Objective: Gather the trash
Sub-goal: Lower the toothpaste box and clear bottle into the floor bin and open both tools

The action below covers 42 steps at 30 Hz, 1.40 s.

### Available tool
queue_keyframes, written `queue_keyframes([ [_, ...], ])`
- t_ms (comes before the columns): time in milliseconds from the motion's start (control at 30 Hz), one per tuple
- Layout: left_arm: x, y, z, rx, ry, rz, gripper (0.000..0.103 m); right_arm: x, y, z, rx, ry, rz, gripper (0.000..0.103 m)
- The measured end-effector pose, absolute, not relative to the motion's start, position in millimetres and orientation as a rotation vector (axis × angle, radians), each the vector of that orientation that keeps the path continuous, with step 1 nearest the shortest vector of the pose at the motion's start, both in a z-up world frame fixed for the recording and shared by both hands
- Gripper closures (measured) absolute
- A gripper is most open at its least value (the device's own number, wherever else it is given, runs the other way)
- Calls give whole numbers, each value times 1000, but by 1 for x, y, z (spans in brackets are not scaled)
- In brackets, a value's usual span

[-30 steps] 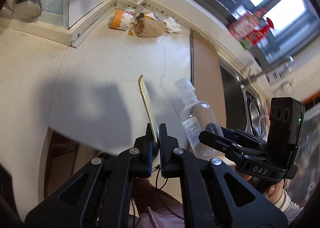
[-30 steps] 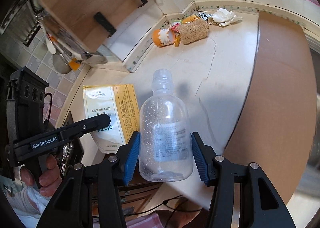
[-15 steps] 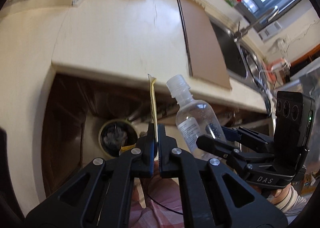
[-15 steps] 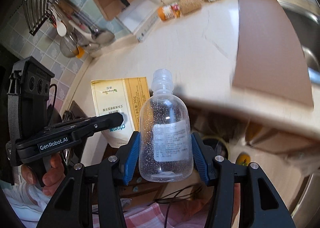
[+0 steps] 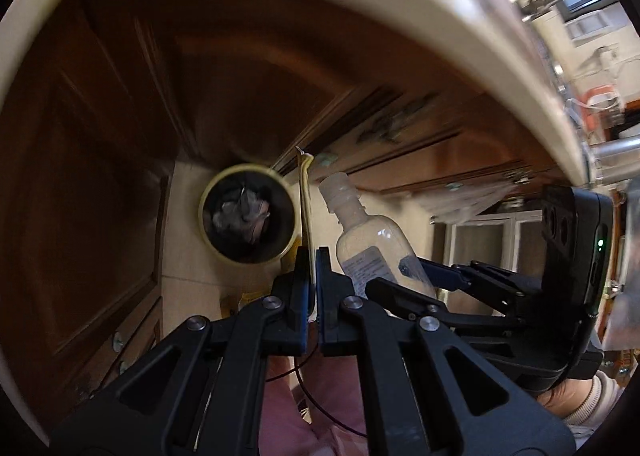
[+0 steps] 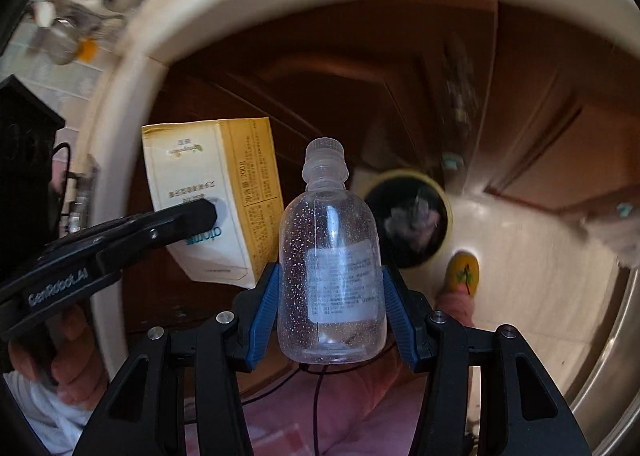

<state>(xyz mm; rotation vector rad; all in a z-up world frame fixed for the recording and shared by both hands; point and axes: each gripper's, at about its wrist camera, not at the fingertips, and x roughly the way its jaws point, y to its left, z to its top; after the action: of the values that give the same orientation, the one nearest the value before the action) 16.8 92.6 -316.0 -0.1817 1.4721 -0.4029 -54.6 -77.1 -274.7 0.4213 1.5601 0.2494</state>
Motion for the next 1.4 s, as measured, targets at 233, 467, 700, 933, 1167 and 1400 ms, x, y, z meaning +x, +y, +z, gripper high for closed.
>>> queue_keyframes([
  [233,31,90,-446,-192,1559,-335,102,-57,-81,-402,471,1642,184,51],
  [467,50,83,-561,-168,1614,-266,102,-39,-81,-513,519,1701,145,50],
  [700,61,91,-621,-200,1702,-209,52,-22,-80,-584,506,1743,139,46],
  [933,61,94,-633,-190,1701,-172,48,-25,-91,-597,493,1757,143,39],
  [1167,57,86,-599,-145,1675,-180,48,-26,-87,-572,441,1728,182,39],
  [1400,48,84,-524,-147,1631,-185,48,-26,-90,-503,434,1691,182,39],
])
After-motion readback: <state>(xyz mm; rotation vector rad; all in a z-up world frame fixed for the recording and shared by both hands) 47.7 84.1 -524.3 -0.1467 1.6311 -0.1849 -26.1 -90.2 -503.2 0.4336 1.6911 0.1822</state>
